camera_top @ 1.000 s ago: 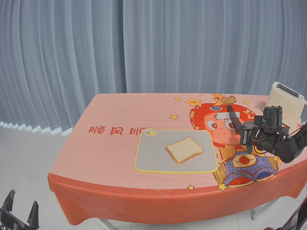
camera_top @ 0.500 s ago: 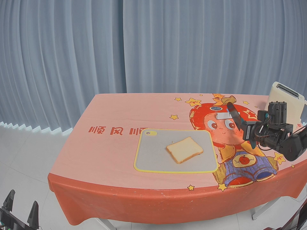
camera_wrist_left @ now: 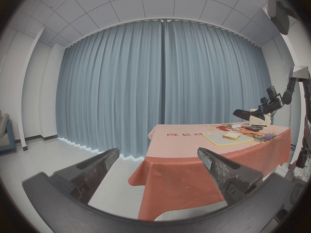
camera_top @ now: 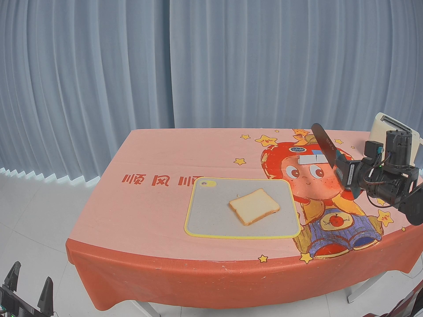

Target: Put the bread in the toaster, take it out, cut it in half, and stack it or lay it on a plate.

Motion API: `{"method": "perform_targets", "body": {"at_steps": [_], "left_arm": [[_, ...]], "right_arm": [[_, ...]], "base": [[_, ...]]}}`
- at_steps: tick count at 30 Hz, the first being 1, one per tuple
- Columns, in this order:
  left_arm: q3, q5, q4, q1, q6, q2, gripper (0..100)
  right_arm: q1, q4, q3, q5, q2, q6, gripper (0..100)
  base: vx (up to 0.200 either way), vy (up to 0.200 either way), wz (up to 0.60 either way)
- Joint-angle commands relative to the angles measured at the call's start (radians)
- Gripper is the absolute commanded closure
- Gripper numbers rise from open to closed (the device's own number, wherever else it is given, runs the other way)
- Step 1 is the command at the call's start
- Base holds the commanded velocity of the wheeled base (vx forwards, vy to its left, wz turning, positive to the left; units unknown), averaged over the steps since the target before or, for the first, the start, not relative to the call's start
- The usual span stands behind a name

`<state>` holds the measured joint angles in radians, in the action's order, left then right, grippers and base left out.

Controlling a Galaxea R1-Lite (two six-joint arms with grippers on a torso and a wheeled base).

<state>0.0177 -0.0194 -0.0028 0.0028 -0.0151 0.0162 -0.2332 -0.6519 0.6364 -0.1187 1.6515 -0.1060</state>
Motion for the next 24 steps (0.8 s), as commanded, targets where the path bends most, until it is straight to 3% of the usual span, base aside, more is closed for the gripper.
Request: {"method": "perform_targets", "body": {"at_steps": [1, 8, 15, 18, 24], "left_arm": [[-0.018, -0.001, 0.0, 0.0, 0.0, -0.005, 0], [-0.018, -0.001, 0.0, 0.0, 0.0, -0.005, 0], [-0.018, -0.001, 0.0, 0.0, 0.0, -0.005, 0], [-0.018, -0.001, 0.0, 0.0, 0.0, -0.005, 0], [-0.018, -0.001, 0.0, 0.0, 0.0, -0.005, 0]], "right_arm": [[-0.058, 0.011, -0.027, 0.007, -0.073, 0.0, 100], [-0.169, 0.008, -0.041, 0.022, -0.108, -0.008, 100], [-0.206, 0.008, -0.047, 0.122, -0.094, -0.001, 100], [-0.255, 0.009, -0.035, 0.123, -0.087, 0.014, 100], [-0.279, 0.006, -0.04, 0.128, -0.087, 0.034, 100]], "base": [[0.0, 0.0, 0.0], [0.0, 0.0, 0.0], [0.0, 0.0, 0.0], [0.0, 0.0, 0.0], [0.0, 0.0, 0.0]]}}
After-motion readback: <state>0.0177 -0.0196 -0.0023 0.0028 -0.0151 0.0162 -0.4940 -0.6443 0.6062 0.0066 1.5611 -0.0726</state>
